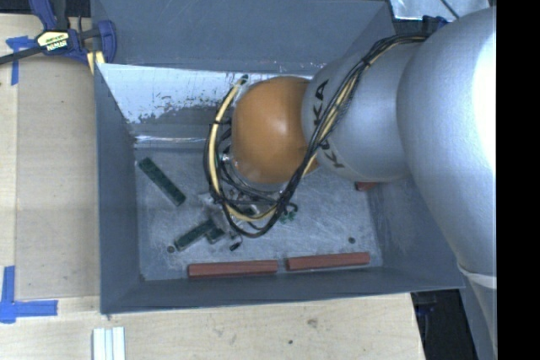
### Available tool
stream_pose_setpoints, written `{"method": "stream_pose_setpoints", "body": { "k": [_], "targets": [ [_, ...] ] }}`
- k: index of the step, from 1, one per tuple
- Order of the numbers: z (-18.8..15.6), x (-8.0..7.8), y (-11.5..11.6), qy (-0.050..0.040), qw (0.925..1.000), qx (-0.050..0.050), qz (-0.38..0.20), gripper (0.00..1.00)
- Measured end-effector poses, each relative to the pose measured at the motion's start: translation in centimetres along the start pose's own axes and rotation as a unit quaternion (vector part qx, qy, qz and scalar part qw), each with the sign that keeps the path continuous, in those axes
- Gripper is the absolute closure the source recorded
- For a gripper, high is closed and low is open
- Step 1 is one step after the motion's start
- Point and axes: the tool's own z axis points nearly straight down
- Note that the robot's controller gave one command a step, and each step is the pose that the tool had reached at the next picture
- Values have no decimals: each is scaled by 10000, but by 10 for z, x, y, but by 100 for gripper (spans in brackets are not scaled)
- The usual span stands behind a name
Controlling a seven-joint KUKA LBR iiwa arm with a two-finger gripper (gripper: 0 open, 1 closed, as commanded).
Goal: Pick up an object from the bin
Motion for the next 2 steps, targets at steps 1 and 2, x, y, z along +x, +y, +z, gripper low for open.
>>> {"method": "stream_pose_setpoints", "body": {
  "k": [1, 2],
  "targets": [
    [-4, 1, 0, 15, 10000, -4, 2, 100],
    [-21, 3, 1, 61, 10000, -15, 4, 100]
  ]
}}
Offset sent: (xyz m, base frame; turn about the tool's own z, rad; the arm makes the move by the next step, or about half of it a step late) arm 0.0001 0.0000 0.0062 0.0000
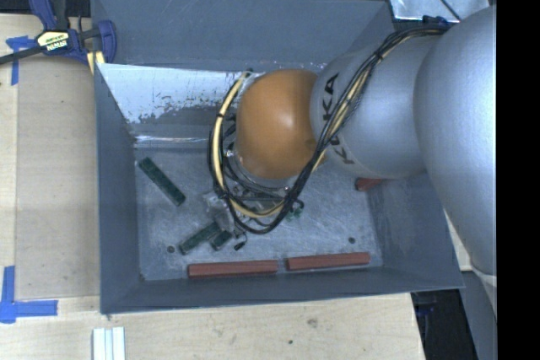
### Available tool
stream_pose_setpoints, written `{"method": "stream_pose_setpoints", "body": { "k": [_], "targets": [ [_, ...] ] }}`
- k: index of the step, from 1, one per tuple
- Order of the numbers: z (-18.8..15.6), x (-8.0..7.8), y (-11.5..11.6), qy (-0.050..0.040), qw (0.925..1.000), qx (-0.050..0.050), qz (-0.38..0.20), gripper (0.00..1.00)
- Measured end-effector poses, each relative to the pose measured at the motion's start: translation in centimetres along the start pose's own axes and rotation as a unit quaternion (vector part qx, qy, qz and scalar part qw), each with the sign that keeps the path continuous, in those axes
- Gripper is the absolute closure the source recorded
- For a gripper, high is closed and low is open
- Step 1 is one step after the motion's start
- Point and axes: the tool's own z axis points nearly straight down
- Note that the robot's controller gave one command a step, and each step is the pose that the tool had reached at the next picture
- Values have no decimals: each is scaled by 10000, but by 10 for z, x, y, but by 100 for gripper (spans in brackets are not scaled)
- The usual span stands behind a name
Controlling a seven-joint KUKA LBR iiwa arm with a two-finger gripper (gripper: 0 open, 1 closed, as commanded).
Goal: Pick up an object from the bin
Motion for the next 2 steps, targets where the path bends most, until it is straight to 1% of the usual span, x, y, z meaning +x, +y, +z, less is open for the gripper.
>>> {"method": "stream_pose_setpoints", "body": {
  "k": [2],
  "targets": [
    [-33, -1, 0, -27, 10000, 9, 1, 100]
  ]
}}
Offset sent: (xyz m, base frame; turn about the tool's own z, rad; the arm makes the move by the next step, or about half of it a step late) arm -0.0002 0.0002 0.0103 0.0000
